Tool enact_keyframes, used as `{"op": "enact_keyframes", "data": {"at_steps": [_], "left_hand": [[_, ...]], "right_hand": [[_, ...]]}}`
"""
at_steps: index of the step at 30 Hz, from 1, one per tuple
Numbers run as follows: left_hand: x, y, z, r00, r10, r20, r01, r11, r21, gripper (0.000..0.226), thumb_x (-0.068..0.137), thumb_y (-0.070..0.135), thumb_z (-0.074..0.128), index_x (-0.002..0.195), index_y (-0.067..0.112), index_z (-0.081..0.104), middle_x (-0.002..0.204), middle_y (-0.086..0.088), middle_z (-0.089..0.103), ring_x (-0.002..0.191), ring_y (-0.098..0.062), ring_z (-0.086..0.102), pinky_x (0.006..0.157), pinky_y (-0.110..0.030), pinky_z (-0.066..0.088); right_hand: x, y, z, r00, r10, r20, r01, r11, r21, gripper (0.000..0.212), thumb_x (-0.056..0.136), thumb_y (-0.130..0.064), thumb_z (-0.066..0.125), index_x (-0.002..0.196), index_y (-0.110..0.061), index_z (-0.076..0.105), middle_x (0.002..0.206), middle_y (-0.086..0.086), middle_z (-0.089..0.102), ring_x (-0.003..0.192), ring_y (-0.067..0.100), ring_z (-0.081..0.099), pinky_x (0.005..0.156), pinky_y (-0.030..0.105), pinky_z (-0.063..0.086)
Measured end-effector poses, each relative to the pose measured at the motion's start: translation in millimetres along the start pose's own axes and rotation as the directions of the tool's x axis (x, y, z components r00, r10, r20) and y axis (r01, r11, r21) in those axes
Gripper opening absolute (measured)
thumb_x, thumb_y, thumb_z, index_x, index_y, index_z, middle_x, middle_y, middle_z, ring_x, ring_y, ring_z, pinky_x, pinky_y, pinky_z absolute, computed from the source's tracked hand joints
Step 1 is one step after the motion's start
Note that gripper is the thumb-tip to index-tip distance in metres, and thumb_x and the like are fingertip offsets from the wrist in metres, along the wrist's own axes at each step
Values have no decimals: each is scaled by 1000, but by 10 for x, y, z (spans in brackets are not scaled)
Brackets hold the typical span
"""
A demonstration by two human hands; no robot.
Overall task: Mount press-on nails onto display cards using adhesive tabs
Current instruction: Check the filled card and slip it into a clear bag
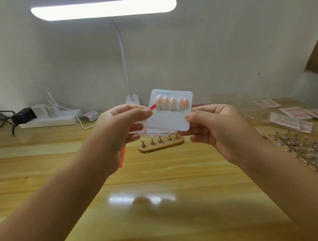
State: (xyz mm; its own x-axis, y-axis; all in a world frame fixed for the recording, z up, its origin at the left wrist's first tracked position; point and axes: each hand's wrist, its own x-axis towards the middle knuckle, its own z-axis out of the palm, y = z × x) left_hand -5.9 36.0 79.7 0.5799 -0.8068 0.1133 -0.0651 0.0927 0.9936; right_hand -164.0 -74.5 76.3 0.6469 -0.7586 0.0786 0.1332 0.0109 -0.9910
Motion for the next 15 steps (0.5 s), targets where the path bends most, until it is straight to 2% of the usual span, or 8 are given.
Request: {"op": "enact_keyframes", "data": {"at_steps": [1, 2, 3, 5, 7, 10, 13, 15], "left_hand": [[-14, -2, 5, 995, 86, -46, -82, 993, 85, 4, 73, 20, 72, 72, 21, 69, 69, 6, 65, 67, -5, 59, 62, -19, 47], [-30, -11, 8, 979, 192, -74, -175, 965, 193, 7, 78, 20, 71, 72, 22, 69, 69, 8, 65, 62, -1, 57, 59, -14, 47], [-47, -16, 13, 954, 290, -78, -255, 920, 298, 8, 81, 23, 70, 73, 24, 69, 71, 8, 66, 59, 2, 56, 56, -10, 45], [-91, 12, 34, 916, 399, -49, -344, 842, 415, 7, 81, 26, 70, 74, 25, 69, 72, 6, 64, 56, 1, 53, 53, -9, 42], [-121, 36, 50, 900, 436, -8, -392, 818, 420, 9, 82, 23, 70, 74, 23, 69, 66, 4, 65, 55, -2, 54, 52, -14, 45], [-153, 49, 76, 896, 444, 31, -415, 809, 416, 10, 84, 17, 70, 74, 19, 69, 69, 0, 67, 59, -15, 61, 57, -24, 52], [-155, 50, 76, 909, 412, 61, -403, 831, 384, 8, 84, 17, 70, 75, 18, 70, 71, -7, 68, 70, -28, 65, 64, -38, 57], [-140, 55, 61, 922, 376, 87, -382, 854, 353, 8, 83, 16, 70, 75, 17, 70, 70, -8, 69, 69, -27, 66, 67, -38, 58]], "right_hand": [[-6, 5, 4, 999, -30, -21, 29, 999, -43, 12, 89, 0, 60, 85, -5, 70, 76, 13, 75, 66, 21, 73, 50, 21, 52], [-13, 7, 13, 998, -53, -31, 51, 996, -71, 13, 89, -1, 60, 84, -7, 70, 76, 12, 75, 67, 21, 73, 50, 21, 52], [-19, 5, 21, 997, -71, -33, 68, 994, -89, 13, 89, -1, 61, 83, -8, 71, 76, 11, 75, 67, 20, 73, 51, 21, 52], [-33, -6, 37, 995, -97, -34, 93, 990, -108, 12, 89, -2, 62, 85, -8, 72, 77, 9, 75, 68, 20, 73, 52, 22, 54], [-51, -21, 49, 993, -114, -33, 110, 987, -114, 8, 88, -4, 64, 89, -7, 71, 78, 8, 76, 69, 20, 73, 52, 22, 54], [-78, -44, 63, 993, -118, -13, 116, 990, -84, 6, 86, -6, 68, 91, -8, 71, 78, 8, 76, 70, 20, 74, 52, 21, 54], [-95, -71, 72, 994, -91, 59, 92, 995, -24, 15, 81, -13, 71, 94, -5, 72, 81, 11, 76, 71, 20, 74, 51, 20, 52], [-104, -82, 79, 991, -68, 111, 66, 998, 22, 22, 74, -22, 72, 90, -7, 74, 81, 11, 76, 70, 19, 73, 51, 19, 51]]}}
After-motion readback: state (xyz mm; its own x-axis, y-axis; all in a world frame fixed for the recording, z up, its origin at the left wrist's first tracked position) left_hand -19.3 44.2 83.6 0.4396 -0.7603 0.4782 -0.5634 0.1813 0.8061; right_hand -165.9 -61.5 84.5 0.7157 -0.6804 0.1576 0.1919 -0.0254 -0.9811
